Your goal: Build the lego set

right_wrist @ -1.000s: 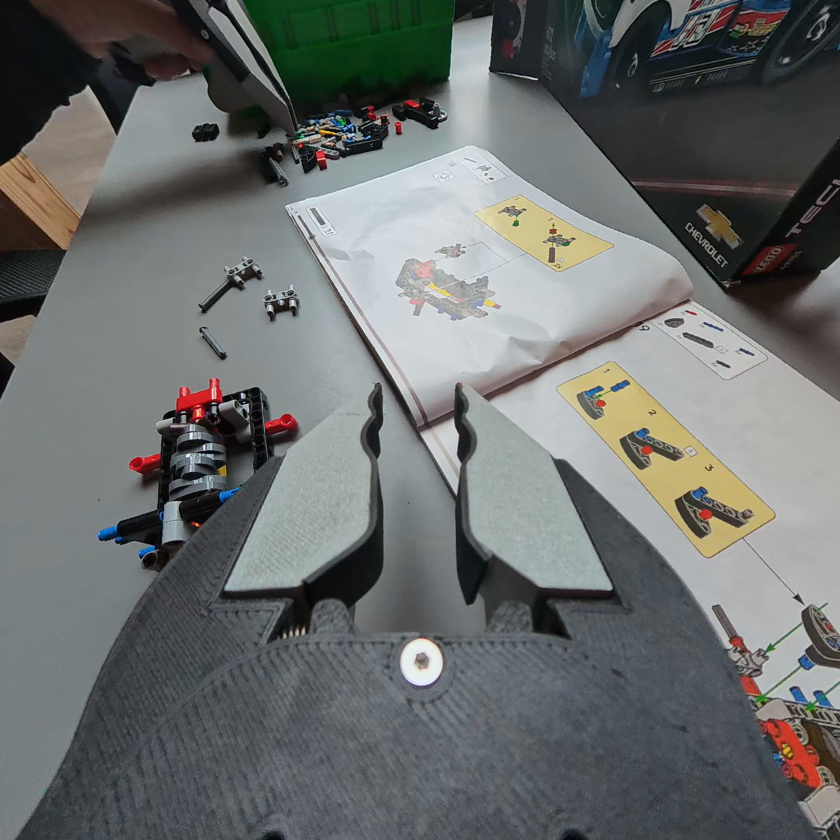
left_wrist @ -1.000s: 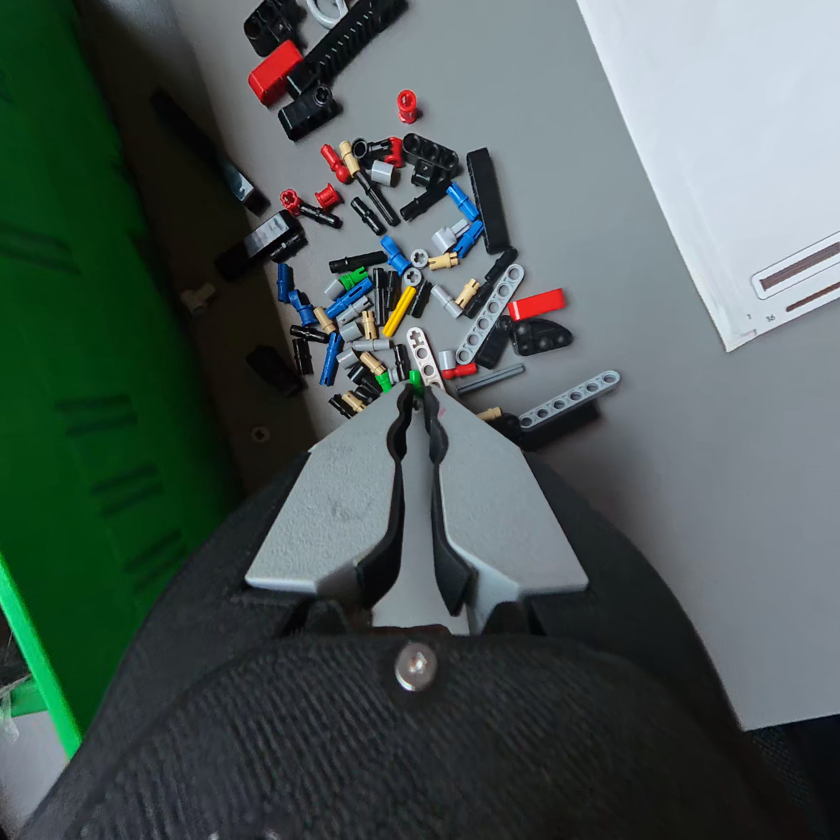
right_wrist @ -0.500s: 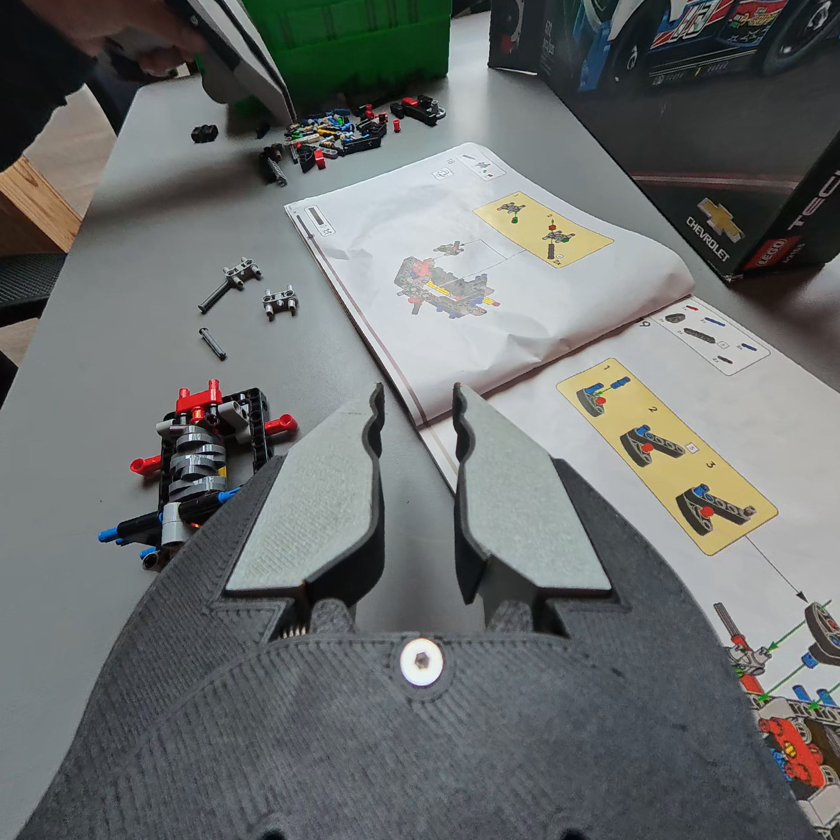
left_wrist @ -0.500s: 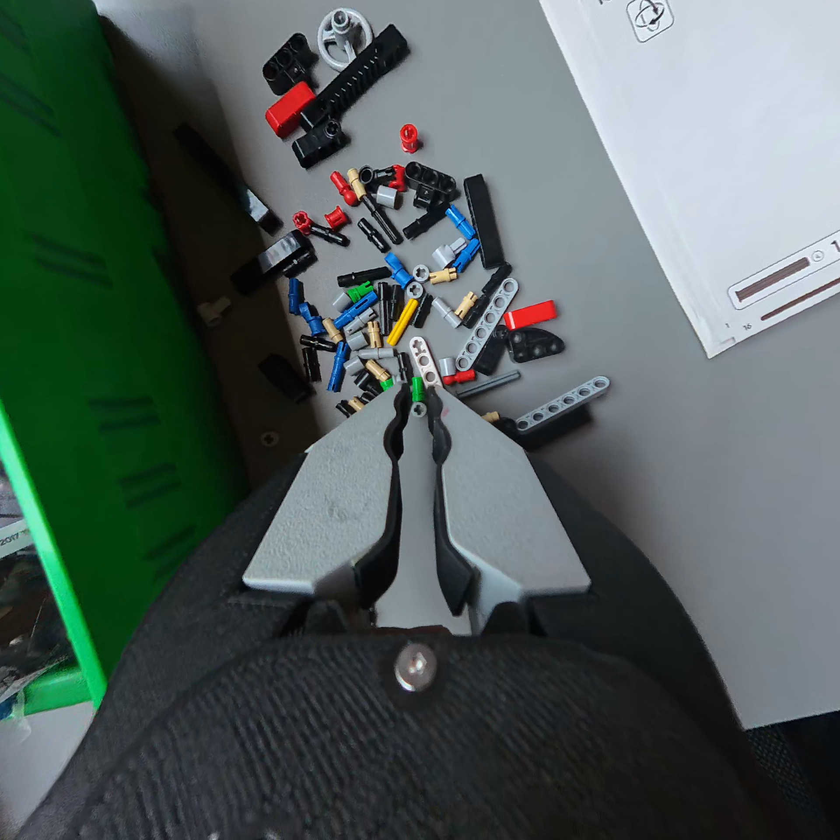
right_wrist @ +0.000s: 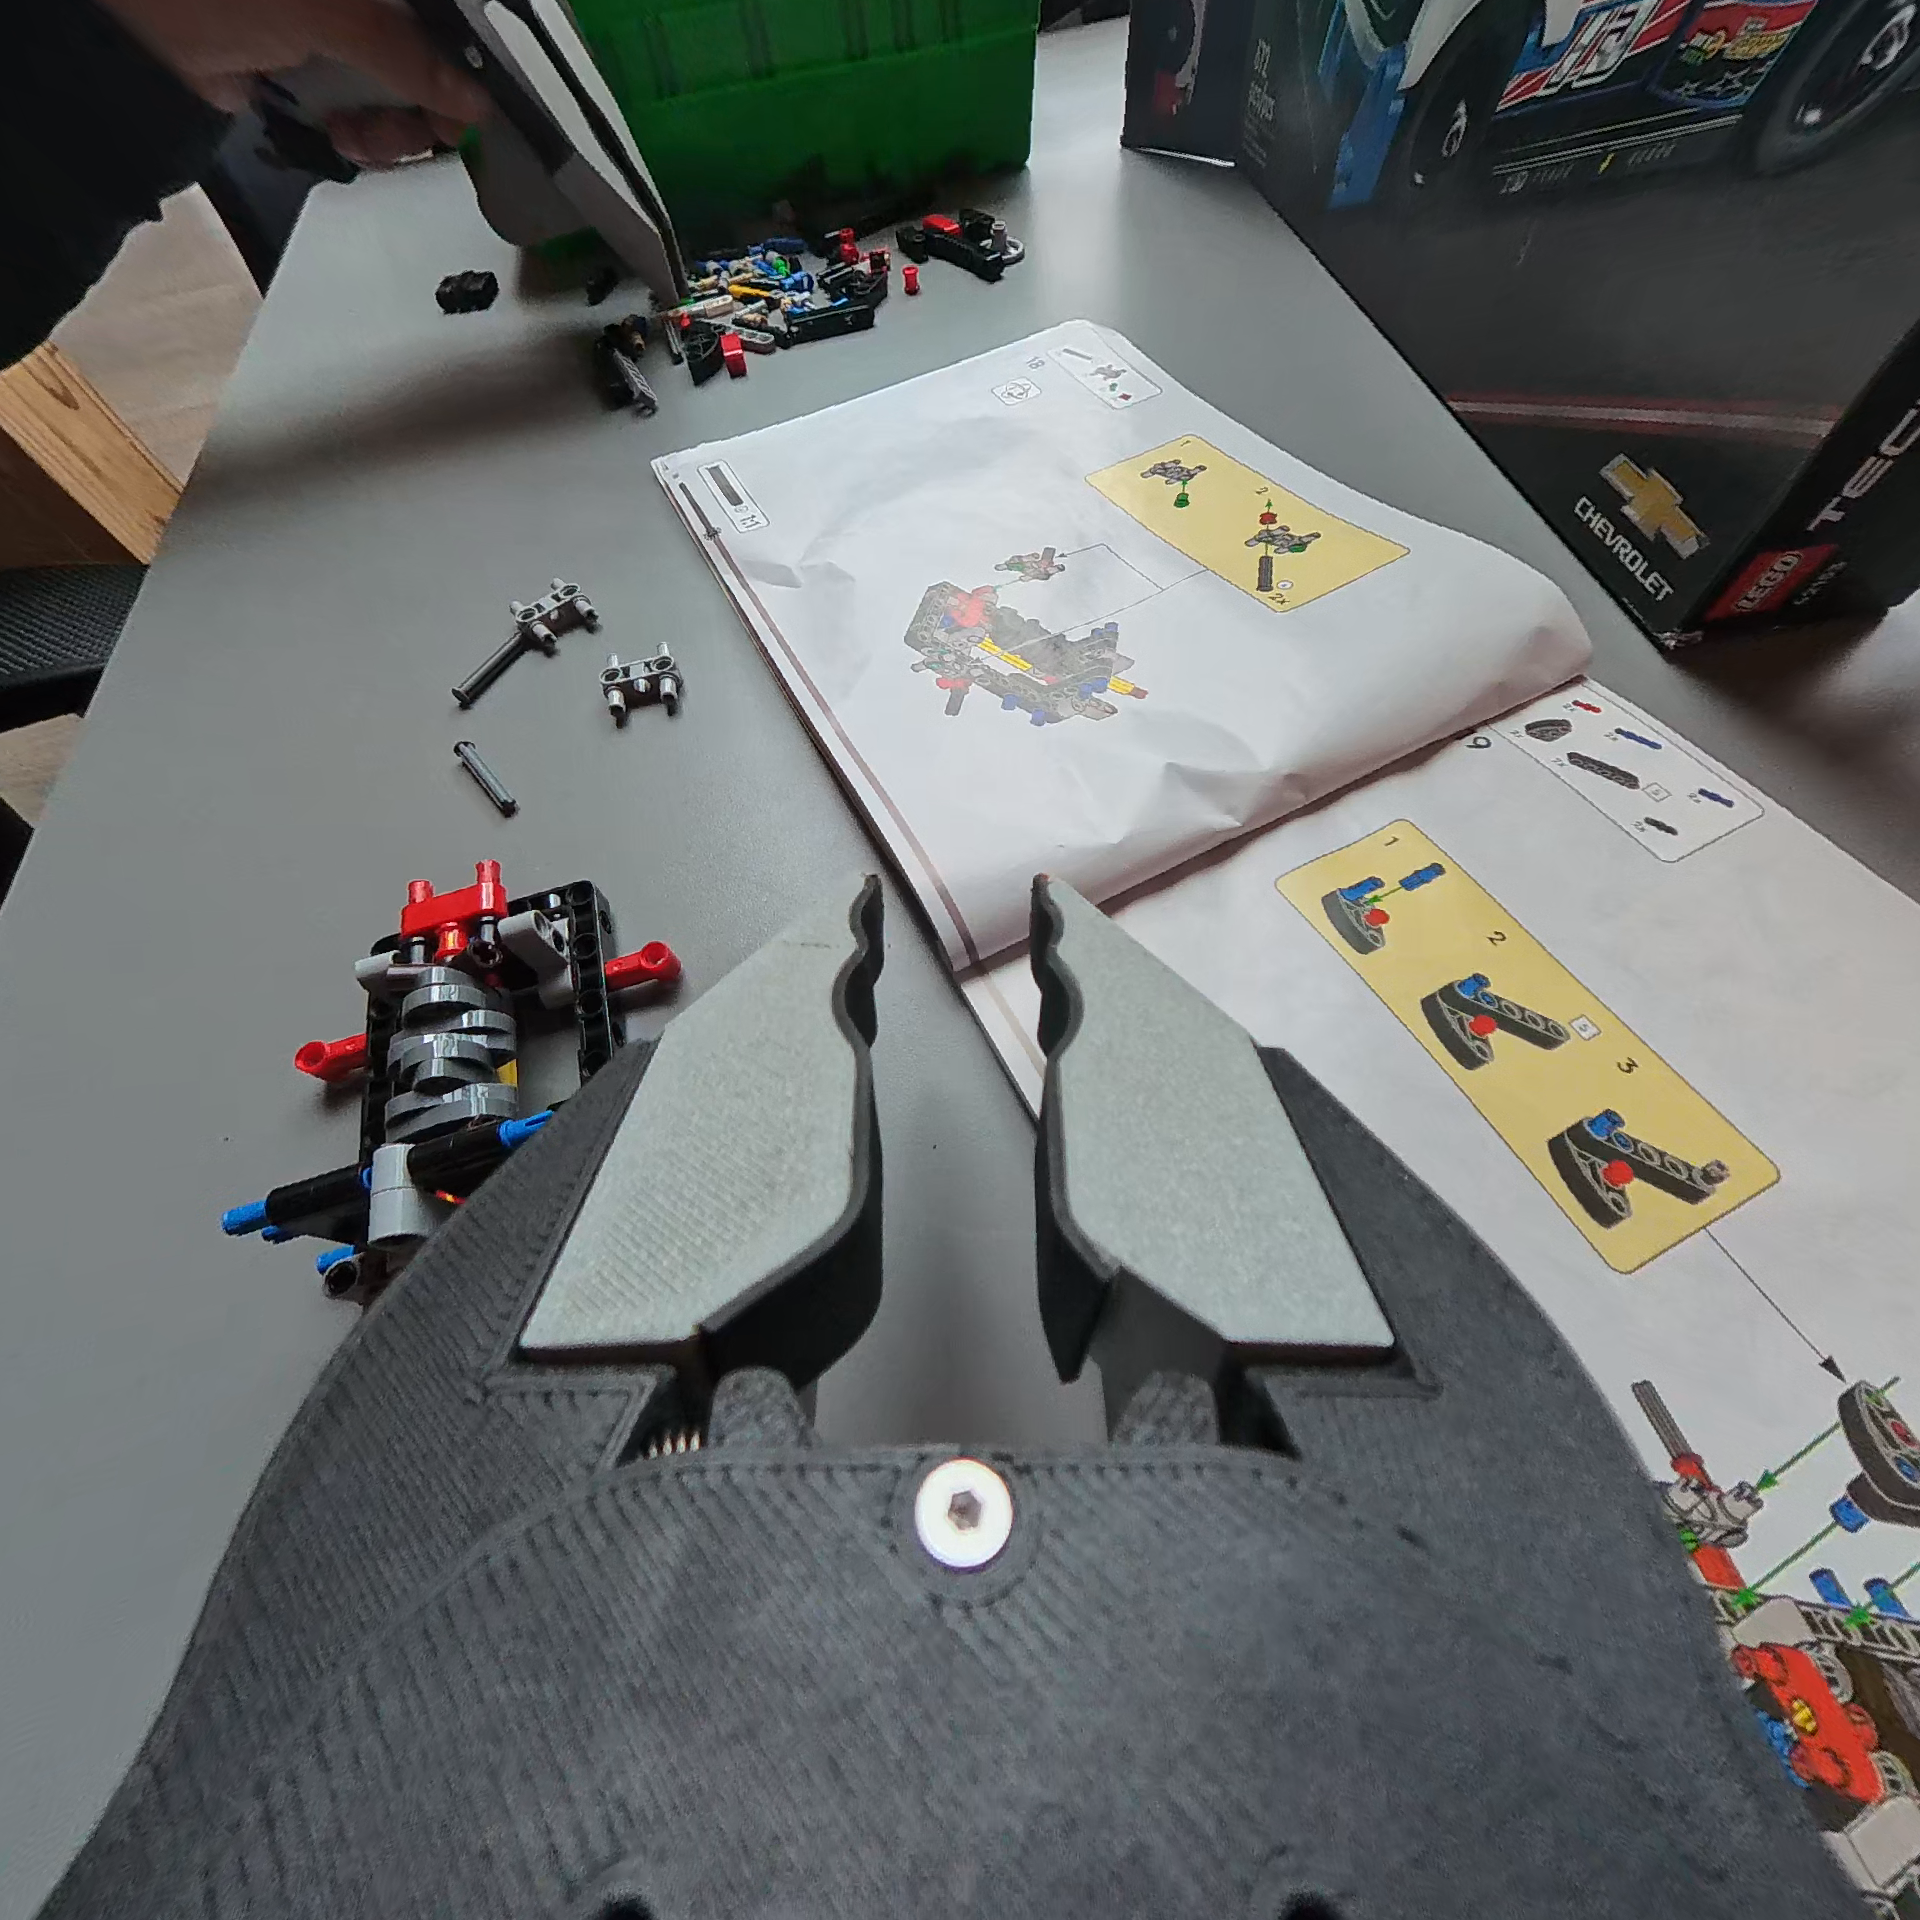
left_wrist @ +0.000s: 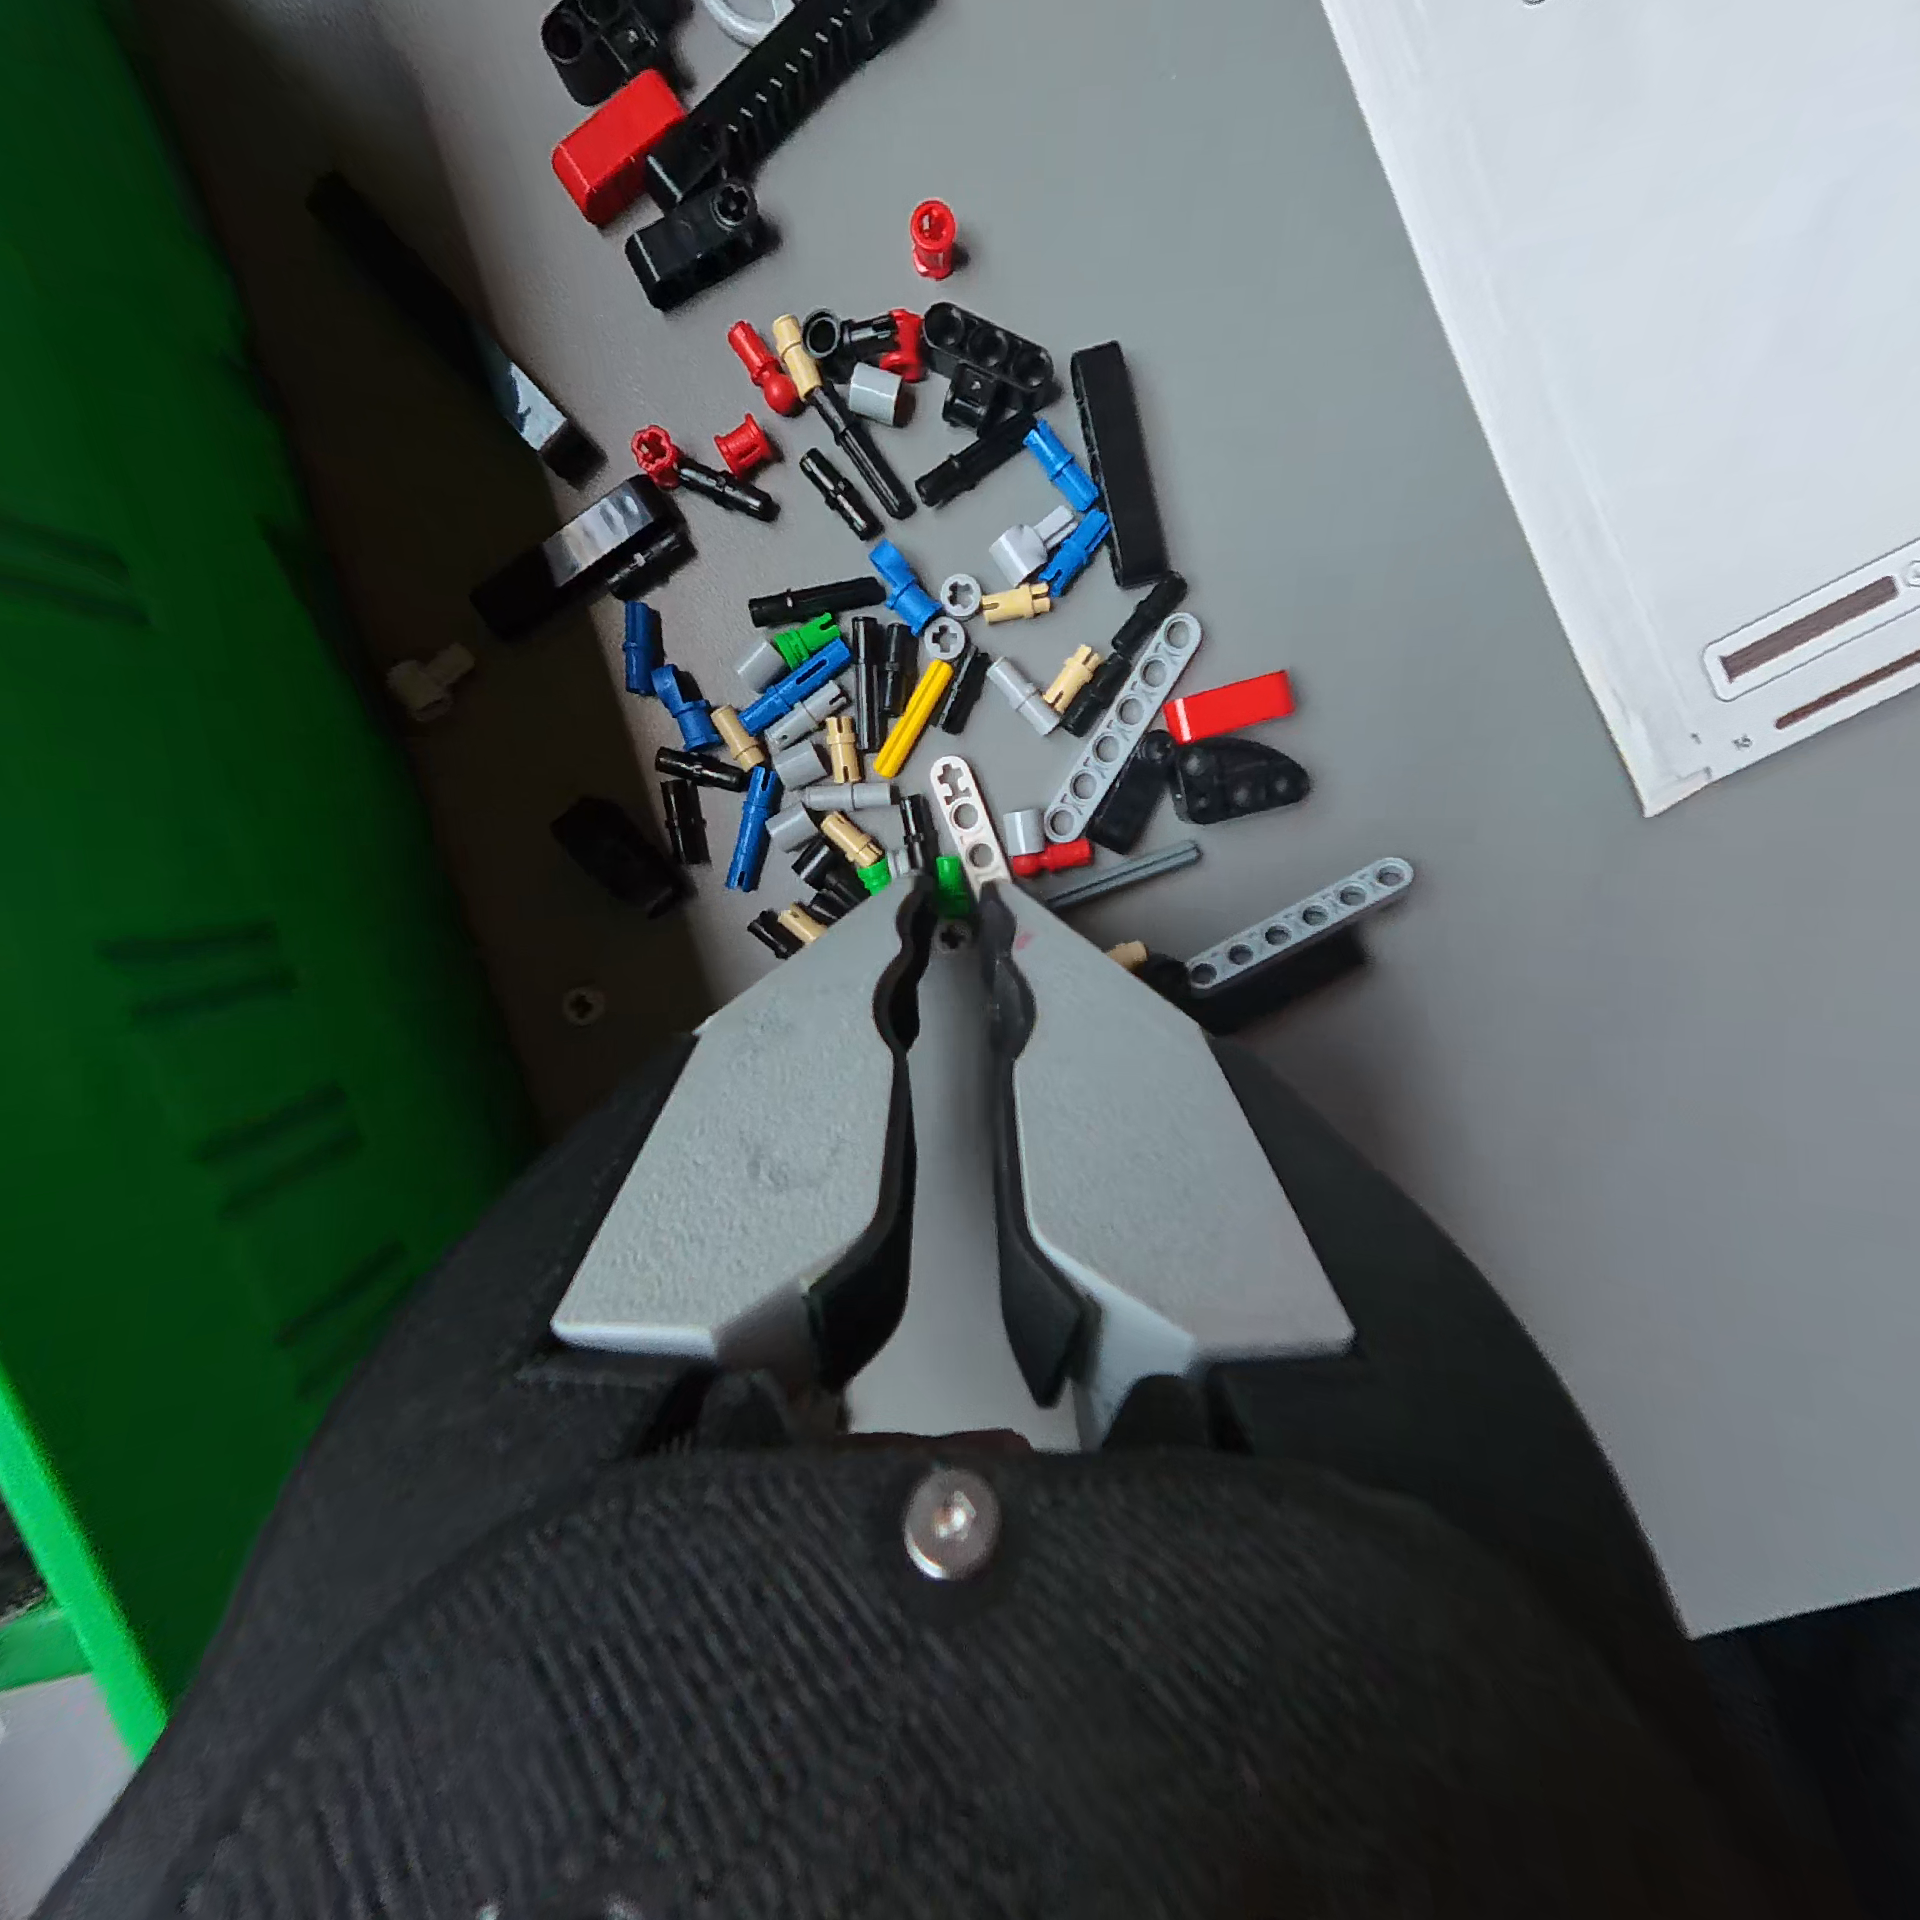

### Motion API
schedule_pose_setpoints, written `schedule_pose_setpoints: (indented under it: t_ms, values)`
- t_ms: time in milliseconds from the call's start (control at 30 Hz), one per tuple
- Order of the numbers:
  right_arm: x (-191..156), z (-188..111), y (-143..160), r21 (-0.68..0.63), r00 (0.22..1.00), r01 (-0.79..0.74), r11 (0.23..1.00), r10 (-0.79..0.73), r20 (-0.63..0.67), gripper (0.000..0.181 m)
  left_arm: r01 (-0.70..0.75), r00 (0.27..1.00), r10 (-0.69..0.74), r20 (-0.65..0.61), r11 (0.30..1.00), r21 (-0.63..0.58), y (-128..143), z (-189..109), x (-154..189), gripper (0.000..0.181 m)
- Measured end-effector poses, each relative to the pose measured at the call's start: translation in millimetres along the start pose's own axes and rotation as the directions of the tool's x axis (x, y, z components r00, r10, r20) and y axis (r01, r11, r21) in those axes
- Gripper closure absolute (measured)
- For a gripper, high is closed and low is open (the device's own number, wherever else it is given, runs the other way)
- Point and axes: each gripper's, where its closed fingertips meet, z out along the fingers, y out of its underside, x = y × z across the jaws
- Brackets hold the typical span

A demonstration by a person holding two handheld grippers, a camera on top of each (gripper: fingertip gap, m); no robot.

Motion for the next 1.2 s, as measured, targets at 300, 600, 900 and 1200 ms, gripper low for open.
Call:
schedule_pose_setpoints:
  t_ms: [300,600,900,1200]
  values:
    - [-0.9,0.5,0.5,-0.005,1.000,0.006,1.000,-0.006,0.003,0.157,-0.003,1.000,0.002,-0.006,1.000,-0.028,-0.8,3.6,-0.4,0.173]
    - [-2.2,1.2,1.5,-0.013,1.000,0.014,1.000,-0.014,0.005,0.158,0.029,0.999,-0.030,-0.044,0.999,-0.024,-1.7,-0.3,-2.6,0.181]
    - [-2.8,1.8,2.3,-0.019,1.000,0.017,1.000,-0.017,0.007,0.159,0.024,0.999,-0.026,-0.043,0.999,-0.033,-1.4,2.3,-3.0,0.178]
    - [-3.4,2.0,2.8,-0.022,1.000,0.019,1.000,-0.019,0.009,0.159,0.014,0.999,-0.015,-0.029,0.999,-0.044,0.7,2.8,-4.2,0.177]
